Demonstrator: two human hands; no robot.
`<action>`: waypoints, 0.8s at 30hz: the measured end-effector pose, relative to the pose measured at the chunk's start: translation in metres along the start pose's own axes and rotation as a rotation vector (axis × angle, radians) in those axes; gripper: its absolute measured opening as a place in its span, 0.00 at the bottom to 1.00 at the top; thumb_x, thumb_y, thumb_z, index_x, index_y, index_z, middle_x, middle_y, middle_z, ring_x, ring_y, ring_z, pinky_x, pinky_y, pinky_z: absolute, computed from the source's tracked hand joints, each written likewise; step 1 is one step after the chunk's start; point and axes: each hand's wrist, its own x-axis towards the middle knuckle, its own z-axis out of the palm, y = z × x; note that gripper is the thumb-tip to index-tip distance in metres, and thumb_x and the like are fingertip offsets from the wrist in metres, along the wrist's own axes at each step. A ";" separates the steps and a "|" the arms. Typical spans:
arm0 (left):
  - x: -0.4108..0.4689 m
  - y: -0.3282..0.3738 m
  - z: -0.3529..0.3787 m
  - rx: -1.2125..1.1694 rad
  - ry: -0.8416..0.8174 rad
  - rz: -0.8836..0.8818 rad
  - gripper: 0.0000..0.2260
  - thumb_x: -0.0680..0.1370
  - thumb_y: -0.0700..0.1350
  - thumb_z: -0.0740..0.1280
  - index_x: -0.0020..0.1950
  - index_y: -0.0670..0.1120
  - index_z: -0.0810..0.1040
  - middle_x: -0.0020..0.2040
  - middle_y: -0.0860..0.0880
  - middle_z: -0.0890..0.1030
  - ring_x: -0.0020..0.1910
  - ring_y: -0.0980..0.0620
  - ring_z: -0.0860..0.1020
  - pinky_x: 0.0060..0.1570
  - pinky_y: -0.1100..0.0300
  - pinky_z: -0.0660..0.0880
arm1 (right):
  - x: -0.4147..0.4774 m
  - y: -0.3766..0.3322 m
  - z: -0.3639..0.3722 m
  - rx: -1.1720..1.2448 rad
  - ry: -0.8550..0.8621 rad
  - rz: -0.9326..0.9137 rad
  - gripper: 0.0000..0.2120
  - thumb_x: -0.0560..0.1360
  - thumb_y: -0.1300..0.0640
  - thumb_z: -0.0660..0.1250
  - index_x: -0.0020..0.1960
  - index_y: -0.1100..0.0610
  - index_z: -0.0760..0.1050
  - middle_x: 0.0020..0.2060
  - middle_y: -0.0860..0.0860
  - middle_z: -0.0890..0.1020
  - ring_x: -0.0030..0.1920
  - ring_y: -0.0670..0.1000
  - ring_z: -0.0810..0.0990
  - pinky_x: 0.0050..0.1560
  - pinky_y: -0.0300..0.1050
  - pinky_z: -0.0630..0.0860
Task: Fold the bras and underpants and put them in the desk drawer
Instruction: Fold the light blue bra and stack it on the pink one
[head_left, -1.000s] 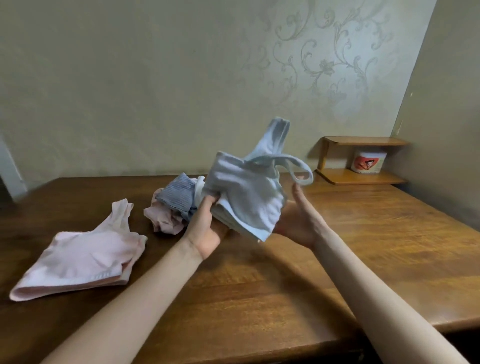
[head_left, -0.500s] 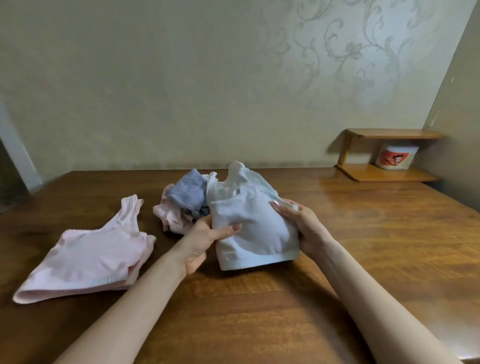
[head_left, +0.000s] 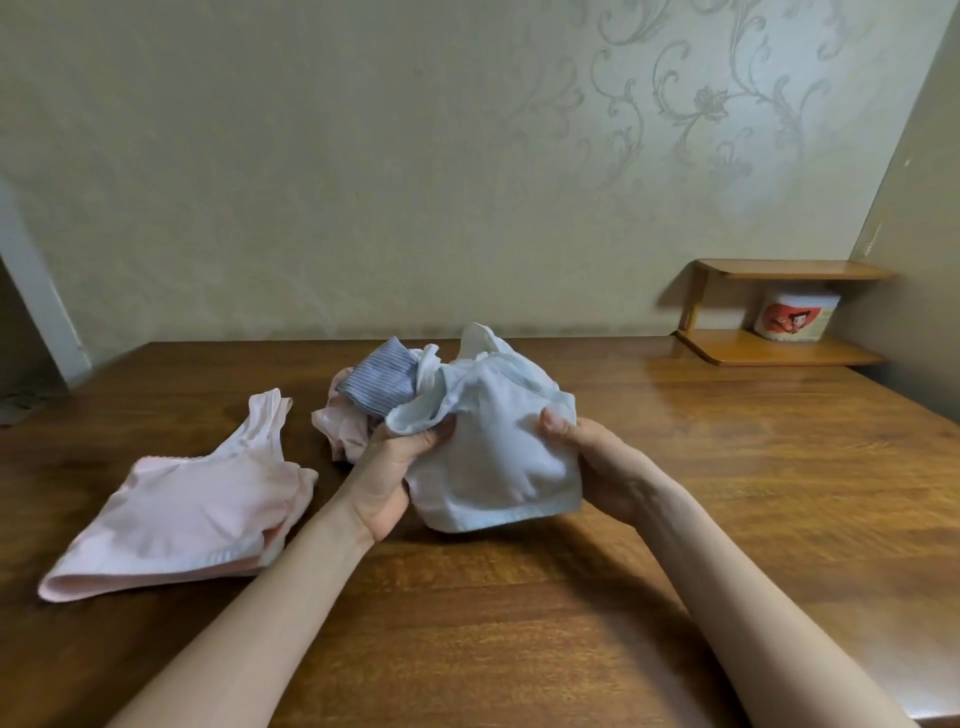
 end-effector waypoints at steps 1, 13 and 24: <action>0.000 0.000 -0.002 -0.003 -0.029 0.027 0.08 0.66 0.39 0.69 0.38 0.50 0.86 0.41 0.52 0.86 0.44 0.55 0.83 0.40 0.66 0.79 | -0.001 0.000 0.001 -0.020 -0.015 -0.003 0.38 0.53 0.40 0.80 0.56 0.59 0.79 0.50 0.55 0.84 0.49 0.53 0.83 0.46 0.43 0.80; 0.015 0.015 -0.008 -0.009 0.066 -0.001 0.15 0.71 0.44 0.71 0.57 0.49 0.77 0.52 0.48 0.83 0.52 0.49 0.81 0.49 0.56 0.75 | -0.009 -0.006 0.004 -0.017 -0.081 -0.113 0.07 0.68 0.63 0.69 0.44 0.59 0.83 0.40 0.54 0.85 0.40 0.50 0.84 0.40 0.39 0.78; 0.030 0.057 -0.003 0.197 0.107 0.121 0.17 0.60 0.56 0.76 0.44 0.49 0.81 0.40 0.52 0.84 0.44 0.53 0.78 0.45 0.61 0.72 | -0.012 -0.010 0.007 -0.062 -0.035 -0.045 0.15 0.70 0.52 0.67 0.47 0.63 0.80 0.39 0.55 0.85 0.37 0.50 0.83 0.35 0.39 0.78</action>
